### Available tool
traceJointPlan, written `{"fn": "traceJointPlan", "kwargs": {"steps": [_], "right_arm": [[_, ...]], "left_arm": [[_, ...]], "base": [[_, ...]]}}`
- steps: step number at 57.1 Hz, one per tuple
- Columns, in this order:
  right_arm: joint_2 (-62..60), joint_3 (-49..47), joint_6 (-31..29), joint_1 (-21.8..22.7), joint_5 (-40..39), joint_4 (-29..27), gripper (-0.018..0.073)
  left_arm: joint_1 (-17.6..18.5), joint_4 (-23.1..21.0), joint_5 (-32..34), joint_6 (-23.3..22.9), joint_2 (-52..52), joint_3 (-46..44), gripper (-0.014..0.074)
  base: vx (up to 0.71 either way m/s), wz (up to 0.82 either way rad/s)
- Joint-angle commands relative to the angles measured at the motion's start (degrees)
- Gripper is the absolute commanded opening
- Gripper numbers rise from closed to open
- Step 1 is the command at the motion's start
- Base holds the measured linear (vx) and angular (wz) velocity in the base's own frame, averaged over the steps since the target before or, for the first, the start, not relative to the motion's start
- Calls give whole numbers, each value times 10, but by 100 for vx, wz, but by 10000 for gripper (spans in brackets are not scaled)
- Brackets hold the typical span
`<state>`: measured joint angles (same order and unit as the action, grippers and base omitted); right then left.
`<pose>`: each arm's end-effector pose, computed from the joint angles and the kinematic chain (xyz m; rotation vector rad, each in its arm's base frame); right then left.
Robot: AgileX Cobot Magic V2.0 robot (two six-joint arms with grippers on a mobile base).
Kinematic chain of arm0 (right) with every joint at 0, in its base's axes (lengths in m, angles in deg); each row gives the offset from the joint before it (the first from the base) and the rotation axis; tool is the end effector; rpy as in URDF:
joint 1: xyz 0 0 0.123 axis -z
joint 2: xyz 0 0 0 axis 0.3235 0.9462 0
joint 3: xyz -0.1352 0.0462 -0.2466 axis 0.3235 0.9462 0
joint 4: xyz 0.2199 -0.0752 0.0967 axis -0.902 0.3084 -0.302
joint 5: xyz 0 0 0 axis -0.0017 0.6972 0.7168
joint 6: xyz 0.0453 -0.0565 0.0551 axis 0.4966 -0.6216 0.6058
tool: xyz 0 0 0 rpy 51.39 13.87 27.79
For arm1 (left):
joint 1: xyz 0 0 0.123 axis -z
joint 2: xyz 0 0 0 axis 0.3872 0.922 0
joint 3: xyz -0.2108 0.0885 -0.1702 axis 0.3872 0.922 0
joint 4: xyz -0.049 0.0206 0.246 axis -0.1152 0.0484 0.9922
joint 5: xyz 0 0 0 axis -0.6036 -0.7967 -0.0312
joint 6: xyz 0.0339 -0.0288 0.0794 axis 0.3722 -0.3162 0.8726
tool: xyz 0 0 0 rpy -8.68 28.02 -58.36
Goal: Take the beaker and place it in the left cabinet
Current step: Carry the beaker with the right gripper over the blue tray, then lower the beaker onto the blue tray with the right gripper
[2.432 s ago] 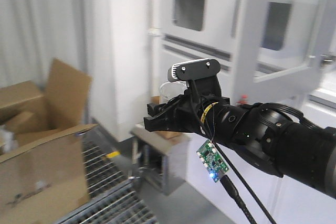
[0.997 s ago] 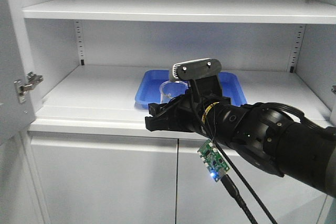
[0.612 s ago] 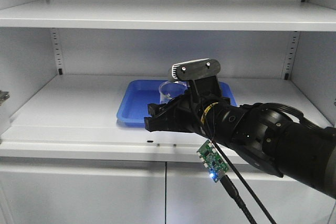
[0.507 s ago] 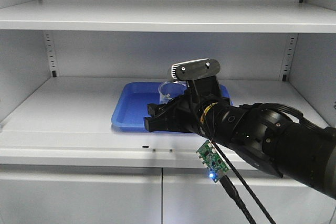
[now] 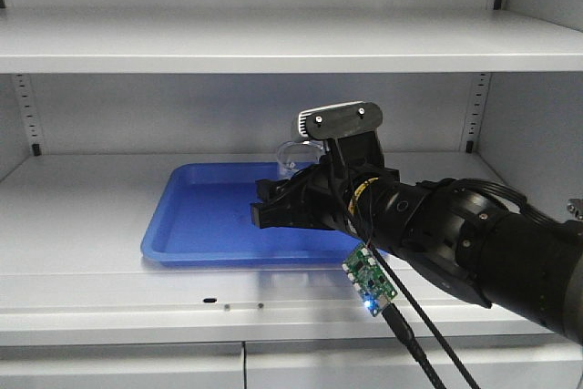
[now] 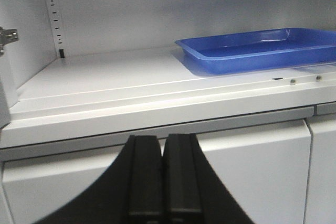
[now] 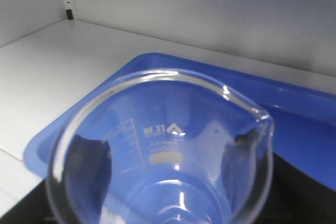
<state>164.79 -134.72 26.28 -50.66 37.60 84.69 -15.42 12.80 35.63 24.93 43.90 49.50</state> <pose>0.3505 0.2139 0.3422 -0.5067 1.7733 0.3444 0.0564 -0.0073 0.2025 0.1468 1.5067 -0.0508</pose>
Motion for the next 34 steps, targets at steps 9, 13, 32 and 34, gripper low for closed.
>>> {"fn": "traceJointPlan", "kwargs": {"steps": [9,13,32,34], "right_arm": [[-30,-23,-1,2,-39,3,103],[-30,-23,-1,2,-39,3,103],[9,-26,-2,7,-86,3,103],[21,-30,-2,10,-95,3,103]], "left_arm": [[1,-4,48,-2,-10,9,1],[1,-4,48,-2,-10,9,1],[1,-4,48,-2,-10,9,1],[1,-4,48,-2,-10,9,1]], "base": [[10,-9],[7,-7],[2,-3],[0,0]]}}
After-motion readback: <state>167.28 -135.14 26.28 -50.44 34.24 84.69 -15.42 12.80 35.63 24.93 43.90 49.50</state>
